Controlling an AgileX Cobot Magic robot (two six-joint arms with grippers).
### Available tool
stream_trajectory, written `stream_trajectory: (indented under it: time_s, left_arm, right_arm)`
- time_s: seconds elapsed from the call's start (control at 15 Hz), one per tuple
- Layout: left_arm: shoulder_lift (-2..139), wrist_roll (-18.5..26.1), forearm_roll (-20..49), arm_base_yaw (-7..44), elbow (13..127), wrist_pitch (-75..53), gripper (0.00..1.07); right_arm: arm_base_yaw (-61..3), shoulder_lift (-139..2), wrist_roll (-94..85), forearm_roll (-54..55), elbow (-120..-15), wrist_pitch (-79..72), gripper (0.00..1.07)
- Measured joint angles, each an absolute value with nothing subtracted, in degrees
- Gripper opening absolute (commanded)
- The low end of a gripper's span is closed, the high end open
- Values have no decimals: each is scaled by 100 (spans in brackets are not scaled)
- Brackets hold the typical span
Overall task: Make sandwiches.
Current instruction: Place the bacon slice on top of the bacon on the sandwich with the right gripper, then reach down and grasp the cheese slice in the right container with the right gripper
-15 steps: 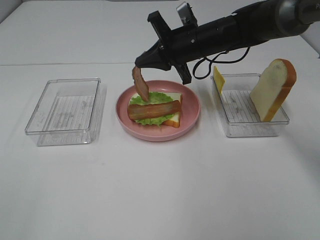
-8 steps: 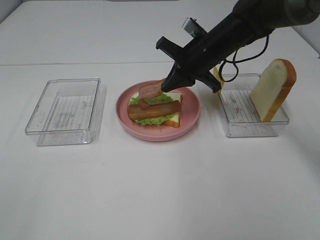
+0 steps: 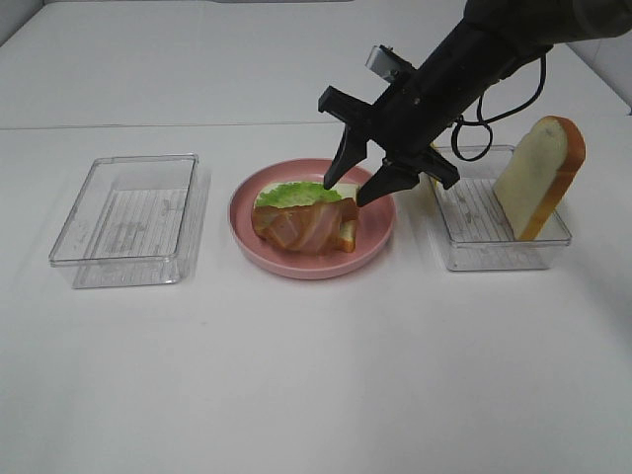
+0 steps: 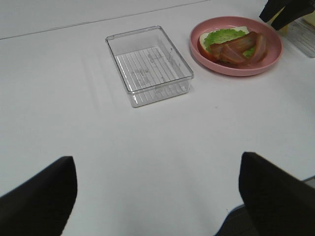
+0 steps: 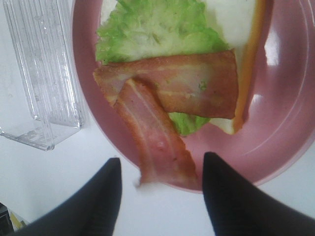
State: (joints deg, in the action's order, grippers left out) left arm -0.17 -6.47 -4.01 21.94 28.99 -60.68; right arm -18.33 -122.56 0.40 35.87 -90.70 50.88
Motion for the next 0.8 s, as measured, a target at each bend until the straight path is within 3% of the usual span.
stream_trajectory:
  time_s: [0.53,0.8]
  left_arm:
    - [-17,-647,-401,2194,2899,-6068,85]
    - [-17,-647,-401,2194,2899,-6068,85]
  right_arm:
    - [-1833,-12227,-63,3524,-9070,5082,58]
    - [-1833,-11717,-46,2934,-9070,5082,58]
